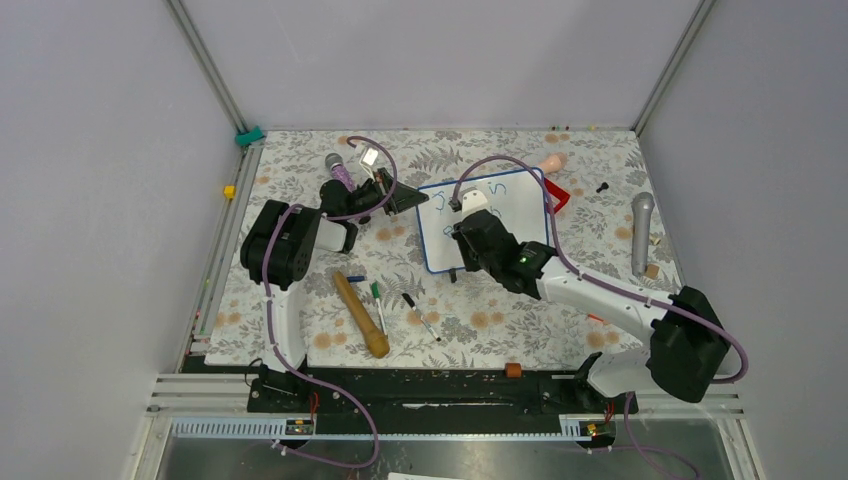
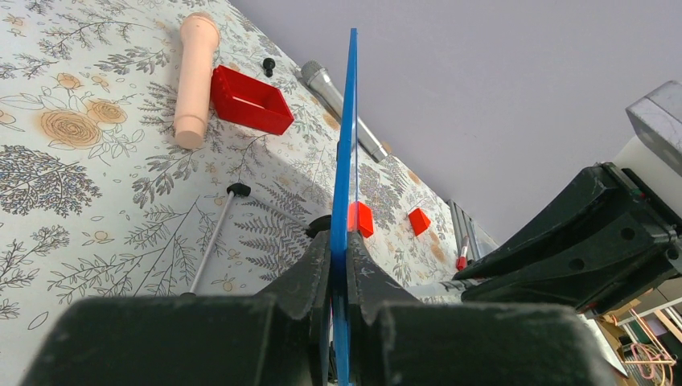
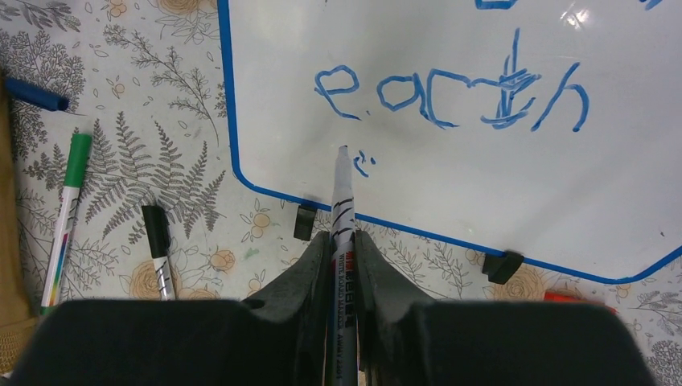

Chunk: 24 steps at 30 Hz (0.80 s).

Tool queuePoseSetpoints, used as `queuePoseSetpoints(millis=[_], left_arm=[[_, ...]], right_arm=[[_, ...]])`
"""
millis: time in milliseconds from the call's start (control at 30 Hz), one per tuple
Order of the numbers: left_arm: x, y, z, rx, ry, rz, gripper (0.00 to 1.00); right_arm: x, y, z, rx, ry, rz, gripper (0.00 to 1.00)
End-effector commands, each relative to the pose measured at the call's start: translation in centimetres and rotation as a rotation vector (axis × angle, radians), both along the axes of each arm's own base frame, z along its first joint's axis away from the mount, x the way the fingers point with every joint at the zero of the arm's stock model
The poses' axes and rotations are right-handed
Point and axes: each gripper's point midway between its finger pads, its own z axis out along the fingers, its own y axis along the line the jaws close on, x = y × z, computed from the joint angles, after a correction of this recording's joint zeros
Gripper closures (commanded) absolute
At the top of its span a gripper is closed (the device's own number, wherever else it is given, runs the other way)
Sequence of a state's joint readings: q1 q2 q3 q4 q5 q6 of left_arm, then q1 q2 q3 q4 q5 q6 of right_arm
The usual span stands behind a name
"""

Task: Write a sentence on the whiteboard

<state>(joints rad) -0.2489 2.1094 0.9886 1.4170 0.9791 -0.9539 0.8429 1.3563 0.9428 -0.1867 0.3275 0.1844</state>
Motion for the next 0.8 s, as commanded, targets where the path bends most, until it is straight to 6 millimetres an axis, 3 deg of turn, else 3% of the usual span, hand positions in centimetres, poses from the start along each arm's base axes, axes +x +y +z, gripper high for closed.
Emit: queuePoseSetpoints(millis=[0, 767], left_arm=[[-0.9, -0.3, 0.5, 0.019, -0.133, -0.014, 1.0], [-1.2, -0.4, 0.4, 0.023, -0.138, -0.018, 1.0]], right_arm=[[0.6, 0.9, -0.1, 0.007, -0.04, -0.032, 1.0], [1.2, 0.4, -1.8, -0.095, -0.026, -0.072, 1.0]])
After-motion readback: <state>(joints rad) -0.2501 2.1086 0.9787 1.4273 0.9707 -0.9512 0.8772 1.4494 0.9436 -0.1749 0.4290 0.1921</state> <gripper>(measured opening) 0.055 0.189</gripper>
